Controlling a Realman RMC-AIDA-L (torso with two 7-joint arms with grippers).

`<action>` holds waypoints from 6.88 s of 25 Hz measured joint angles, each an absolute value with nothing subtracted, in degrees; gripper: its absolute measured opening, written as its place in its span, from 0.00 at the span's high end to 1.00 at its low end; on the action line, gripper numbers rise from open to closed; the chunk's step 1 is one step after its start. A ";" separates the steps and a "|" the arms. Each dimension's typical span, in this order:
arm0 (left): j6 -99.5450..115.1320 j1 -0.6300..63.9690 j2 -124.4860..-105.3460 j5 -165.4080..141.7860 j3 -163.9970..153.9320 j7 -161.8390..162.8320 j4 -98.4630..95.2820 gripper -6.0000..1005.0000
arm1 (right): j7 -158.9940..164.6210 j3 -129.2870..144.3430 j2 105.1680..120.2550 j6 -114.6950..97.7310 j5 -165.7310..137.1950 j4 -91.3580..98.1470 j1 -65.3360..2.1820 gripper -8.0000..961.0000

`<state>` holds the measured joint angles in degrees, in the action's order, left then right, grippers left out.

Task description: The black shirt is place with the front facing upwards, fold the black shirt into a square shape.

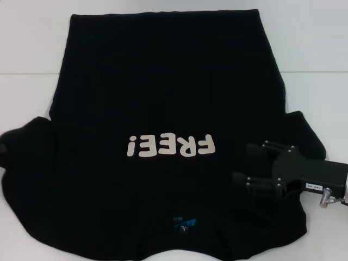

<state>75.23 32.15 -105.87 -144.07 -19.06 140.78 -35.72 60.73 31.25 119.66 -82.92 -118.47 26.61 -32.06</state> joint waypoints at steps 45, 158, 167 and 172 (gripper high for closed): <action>83.62 42.75 -113.02 -144.83 -23.62 142.62 -46.08 0.98 | 60.73 31.37 119.79 -83.82 -118.21 26.54 -31.64 0.17; 98.51 28.77 -118.82 -118.91 -24.52 76.20 -38.92 0.15 | 145.88 35.56 110.85 -75.32 -152.15 42.77 -43.57 0.99; 98.39 28.59 -118.82 -118.91 -24.42 76.20 -38.88 0.15 | 140.94 37.99 111.74 -75.83 -151.34 43.73 -46.89 0.98; 98.31 28.55 -118.82 -118.91 -24.43 76.20 -38.69 0.15 | 138.92 43.32 113.16 -75.37 -151.35 43.75 -49.67 0.97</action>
<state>98.31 28.55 -118.82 -118.91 -24.43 76.20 -38.69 138.92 43.32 113.16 -75.37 -151.35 43.75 -49.67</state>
